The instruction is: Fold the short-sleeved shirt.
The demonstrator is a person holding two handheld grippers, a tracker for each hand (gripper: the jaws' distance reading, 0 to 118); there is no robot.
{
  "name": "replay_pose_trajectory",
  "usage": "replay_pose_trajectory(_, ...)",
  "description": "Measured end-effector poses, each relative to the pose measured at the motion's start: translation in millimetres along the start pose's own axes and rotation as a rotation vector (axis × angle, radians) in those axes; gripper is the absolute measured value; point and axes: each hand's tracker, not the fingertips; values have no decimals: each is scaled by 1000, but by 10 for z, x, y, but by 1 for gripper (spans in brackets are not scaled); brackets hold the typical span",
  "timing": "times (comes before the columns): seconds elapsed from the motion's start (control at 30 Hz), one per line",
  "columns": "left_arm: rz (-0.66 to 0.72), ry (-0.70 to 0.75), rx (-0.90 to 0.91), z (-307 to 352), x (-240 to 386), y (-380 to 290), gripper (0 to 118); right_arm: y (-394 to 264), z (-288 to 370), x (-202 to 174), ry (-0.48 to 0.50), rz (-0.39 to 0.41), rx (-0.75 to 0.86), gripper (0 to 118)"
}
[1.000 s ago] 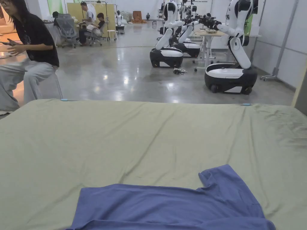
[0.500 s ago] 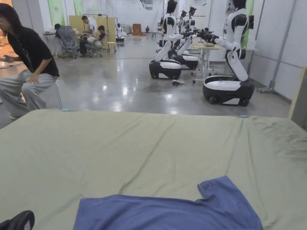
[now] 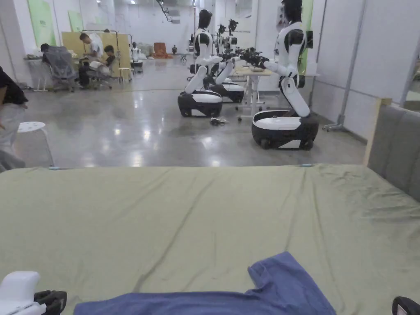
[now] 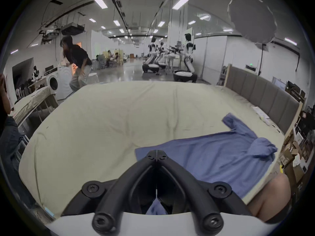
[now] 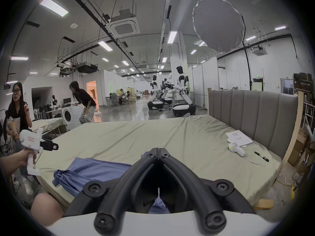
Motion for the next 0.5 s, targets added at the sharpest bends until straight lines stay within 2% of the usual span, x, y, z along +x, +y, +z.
replay_pose_trajectory(0.03,20,5,-27,-171,-77,22,12,11,-23,-10,-4,8,-5,0)
replay_pose_trajectory(0.1,16,30,-120,-526,-117,32,93,-1,-108,13,-11,6,-22,0)
replay_pose_trajectory(0.13,-8,33,-151,-690,-144,21,118,-4,-151,21,-12,0,-33,0)
replay_pose_trajectory(0.17,-28,37,-185,-840,-178,8,113,-15,-200,37,-13,-7,-39,0)
replay_pose_trajectory(0.2,-49,50,-133,-951,-211,8,113,-22,-245,34,-15,-5,-45,0)
replay_pose_trajectory(0.23,-44,76,-181,-872,27,-40,113,-27,-282,31,-17,-5,-50,0)
replay_pose_trajectory(0.33,25,71,-265,-1020,110,-123,113,-49,-382,35,-12,-22,-59,0)
replay_pose_trajectory(0.37,29,62,-272,-1315,-221,-144,113,-54,-410,30,-7,-28,-64,0)
replay_pose_trajectory(0.4,25,62,-274,-1421,-284,-182,113,-59,-440,19,-5,-32,-69,0)
replay_pose_trajectory(0.5,-8,61,-318,-1527,-201,-260,110,-87,-502,16,1,-36,-76,0)
